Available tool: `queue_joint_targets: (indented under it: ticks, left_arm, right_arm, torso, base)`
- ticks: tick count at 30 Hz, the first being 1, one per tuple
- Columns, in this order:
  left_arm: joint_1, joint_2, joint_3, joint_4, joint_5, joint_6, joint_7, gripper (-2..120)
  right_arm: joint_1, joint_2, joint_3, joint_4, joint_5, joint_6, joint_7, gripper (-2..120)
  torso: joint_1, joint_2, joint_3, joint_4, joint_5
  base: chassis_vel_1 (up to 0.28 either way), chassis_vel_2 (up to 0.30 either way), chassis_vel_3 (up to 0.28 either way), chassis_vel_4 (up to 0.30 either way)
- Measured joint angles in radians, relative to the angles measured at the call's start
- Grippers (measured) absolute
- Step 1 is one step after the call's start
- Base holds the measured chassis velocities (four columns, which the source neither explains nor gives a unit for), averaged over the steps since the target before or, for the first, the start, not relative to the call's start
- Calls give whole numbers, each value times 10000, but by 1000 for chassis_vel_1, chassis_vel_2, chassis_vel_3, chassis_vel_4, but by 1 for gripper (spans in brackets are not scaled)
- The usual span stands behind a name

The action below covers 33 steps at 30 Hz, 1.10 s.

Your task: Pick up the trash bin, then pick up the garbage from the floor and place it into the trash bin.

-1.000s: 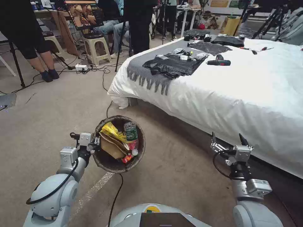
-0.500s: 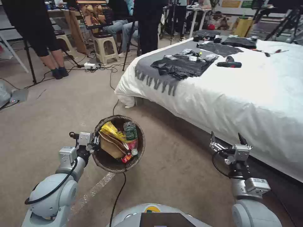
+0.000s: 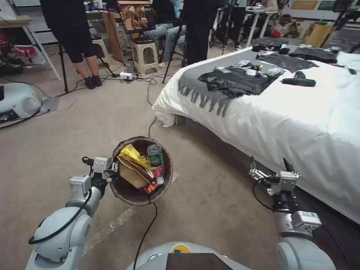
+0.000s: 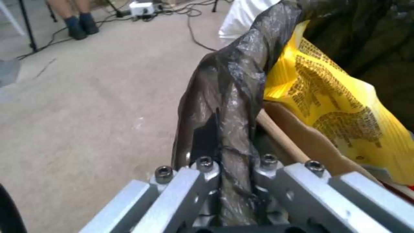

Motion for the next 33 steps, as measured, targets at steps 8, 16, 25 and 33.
queue_joint_targets:
  ticks: [8,16,25,33]
  left_arm:
    - [12,-12,-14,-3,7,-8,13,3]
    - [6,-26,-12,0,13,-19,23,3]
    - [10,-50,-34,6,5,-32,33,3]
    - [17,-62,-35,3,-4,-41,25,3]
  right_arm:
    - [13,-8,-1,-14,1,-18,5,100]
    - [19,-30,-2,-40,1,-47,5,100]
    - [132,-80,-98,-82,1,-182,14,100]
    - [174,-99,-193,-113,-6,-248,23,100]
  torso:
    - [0,0,0,0,1]
    - [0,0,0,1,0]
    - [0,0,-1,1,0]
    - [0,0,-1,1,0]
  base:
    - [62,55,60,67]
    - [57,64,64,58]
    - [59,67,62,60]
    - [72,62,73,74]
